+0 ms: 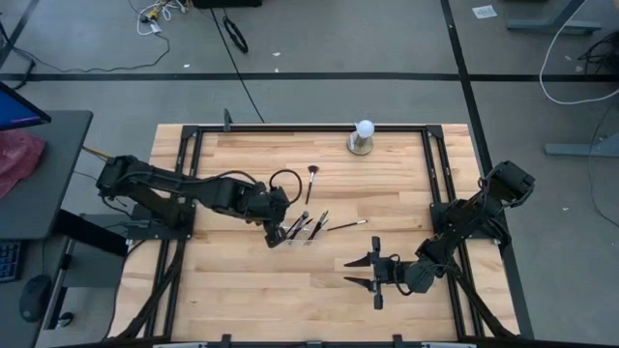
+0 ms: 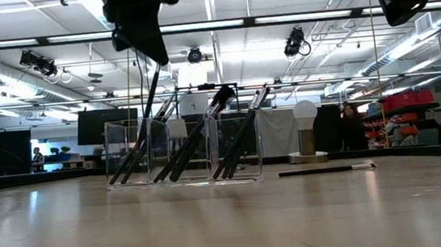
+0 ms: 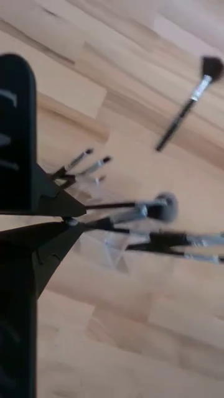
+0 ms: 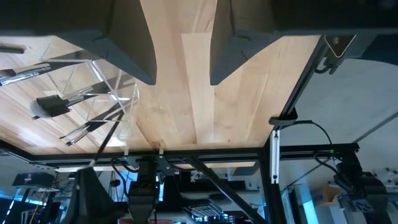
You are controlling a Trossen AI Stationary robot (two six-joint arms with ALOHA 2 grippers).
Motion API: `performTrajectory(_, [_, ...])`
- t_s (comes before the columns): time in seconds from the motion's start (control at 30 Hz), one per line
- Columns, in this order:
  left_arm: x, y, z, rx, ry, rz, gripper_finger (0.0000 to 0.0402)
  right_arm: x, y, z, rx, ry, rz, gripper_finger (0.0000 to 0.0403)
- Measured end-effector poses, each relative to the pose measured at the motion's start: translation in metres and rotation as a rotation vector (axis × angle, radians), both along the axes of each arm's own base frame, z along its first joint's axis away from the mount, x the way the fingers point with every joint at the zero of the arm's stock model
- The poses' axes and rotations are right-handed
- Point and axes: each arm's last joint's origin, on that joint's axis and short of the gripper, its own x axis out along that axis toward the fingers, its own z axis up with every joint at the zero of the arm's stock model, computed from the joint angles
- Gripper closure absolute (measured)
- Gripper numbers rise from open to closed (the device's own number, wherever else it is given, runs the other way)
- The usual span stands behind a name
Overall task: Put items in baskets/containers
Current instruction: Put the eyeshadow brush into the transparent organizer
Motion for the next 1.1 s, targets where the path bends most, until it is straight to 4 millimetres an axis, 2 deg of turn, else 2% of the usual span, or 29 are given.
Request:
performTrajectory(0.23, [-0.002, 0.007, -0.016, -0.013, 0.031, 0.048, 0.0380, 0.000, 0.000, 0.000, 0.000, 0.000, 0.000, 0.0250])
performTrajectory(0.37, [-0.002, 0.007, -0.019, -0.017, 0.024, 0.057, 0.0369, 0.000, 0.000, 0.000, 0.000, 0.000, 0.000, 0.0250])
performTrajectory(0.7, [-0.002, 0.009, -0.018, -0.014, 0.015, 0.081, 0.0275, 0.000, 0.000, -0.001, 0.009, 0.009, -0.004, 0.0250])
performTrajectory(0.8, [-0.004, 0.010, -0.012, -0.018, 0.010, 0.095, 0.0250, 0.000, 0.000, -0.002, 0.004, 0.016, -0.004, 0.0250])
performTrajectory(0.9, [-0.006, 0.010, 0.004, -0.033, -0.016, 0.098, 0.0235, -0.001, -0.001, -0.003, -0.003, 0.026, -0.005, 0.0250])
performTrajectory(1.1, [-0.007, -0.004, 0.034, 0.003, -0.110, 0.078, 0.0237, -0.003, -0.003, -0.012, 0.051, 0.098, -0.038, 0.0250])
